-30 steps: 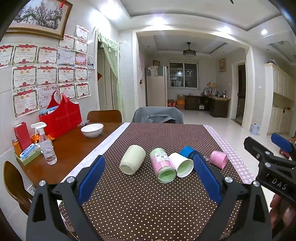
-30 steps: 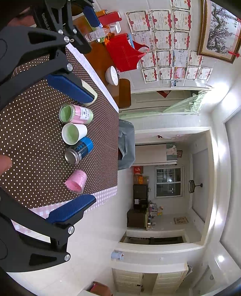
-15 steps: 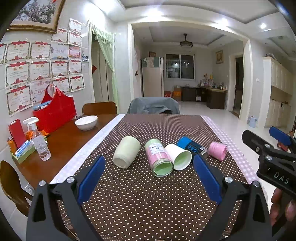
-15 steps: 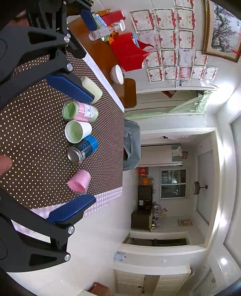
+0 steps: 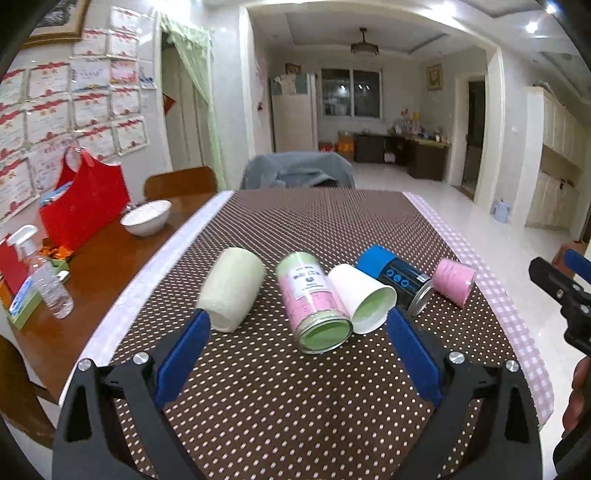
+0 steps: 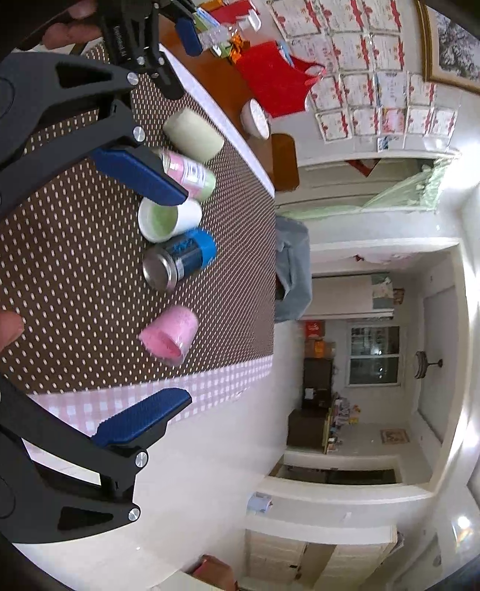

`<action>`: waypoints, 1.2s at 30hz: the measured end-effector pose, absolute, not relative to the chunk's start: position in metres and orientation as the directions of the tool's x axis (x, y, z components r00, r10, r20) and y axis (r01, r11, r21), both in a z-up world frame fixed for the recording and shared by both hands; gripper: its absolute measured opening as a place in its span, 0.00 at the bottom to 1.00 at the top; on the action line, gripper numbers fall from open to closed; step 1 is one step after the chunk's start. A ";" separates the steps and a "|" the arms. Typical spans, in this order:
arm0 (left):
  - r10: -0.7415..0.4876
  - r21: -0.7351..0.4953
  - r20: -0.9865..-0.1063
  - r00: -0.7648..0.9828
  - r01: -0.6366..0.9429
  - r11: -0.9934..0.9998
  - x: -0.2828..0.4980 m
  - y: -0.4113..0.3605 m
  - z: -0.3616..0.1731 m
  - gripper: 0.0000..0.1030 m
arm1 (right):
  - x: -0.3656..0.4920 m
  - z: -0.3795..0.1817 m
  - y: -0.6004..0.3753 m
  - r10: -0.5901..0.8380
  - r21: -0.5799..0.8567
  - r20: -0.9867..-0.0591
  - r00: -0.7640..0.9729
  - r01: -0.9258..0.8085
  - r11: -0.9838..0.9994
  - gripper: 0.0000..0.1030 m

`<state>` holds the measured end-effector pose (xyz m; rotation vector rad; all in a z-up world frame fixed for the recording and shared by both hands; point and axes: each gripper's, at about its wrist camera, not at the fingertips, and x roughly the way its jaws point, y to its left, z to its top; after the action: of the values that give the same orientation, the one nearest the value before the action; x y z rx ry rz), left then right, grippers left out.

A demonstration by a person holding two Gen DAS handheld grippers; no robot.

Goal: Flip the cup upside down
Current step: 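Move the left tool down toward the pink-labelled jar, then close the left tool on the pink-labelled jar and lift it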

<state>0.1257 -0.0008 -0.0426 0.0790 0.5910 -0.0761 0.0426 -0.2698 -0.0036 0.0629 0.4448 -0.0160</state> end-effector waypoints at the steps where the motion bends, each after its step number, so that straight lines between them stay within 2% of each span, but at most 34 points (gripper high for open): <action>1: -0.058 0.047 -0.575 0.816 0.104 0.993 0.135 -0.003 -0.046 0.92 | 0.048 -0.006 -0.274 -0.007 0.059 -0.441 0.897 0.037 0.998 0.94; 5: -0.073 0.035 -0.628 0.775 0.122 0.992 0.169 -0.010 -0.057 0.92 | 0.062 -0.016 -0.282 -0.015 0.061 -0.475 0.880 0.050 0.997 0.94; 18: -0.015 0.019 -0.779 0.627 0.047 0.999 0.259 -0.002 -0.104 0.92 | 0.110 -0.042 -0.288 0.029 0.090 -0.563 0.826 0.026 0.996 0.94; 31: -0.130 -0.121 -0.874 0.468 0.048 0.991 0.319 0.016 -0.139 0.91 | 0.135 -0.054 -0.290 0.048 0.114 -0.597 0.801 0.026 0.993 0.94; 33: -0.164 -0.154 -0.878 0.449 0.060 0.986 0.326 0.018 -0.142 0.85 | 0.136 -0.055 -0.289 0.049 0.118 -0.600 0.799 0.028 0.993 0.94; 35: -0.193 -0.181 -0.887 0.420 0.068 0.981 0.330 0.019 -0.147 0.71 | 0.135 -0.056 -0.288 0.050 0.119 -0.602 0.797 0.028 0.993 0.94; 36: -0.191 -0.177 -0.889 0.417 0.072 0.982 0.329 0.018 -0.149 0.70 | 0.134 -0.057 -0.287 0.051 0.119 -0.602 0.797 0.026 0.993 0.94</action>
<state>0.3292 0.0179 -0.1486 -0.1173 1.1292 -0.1654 0.1342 -0.2869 -0.0565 0.1234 0.6492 0.0138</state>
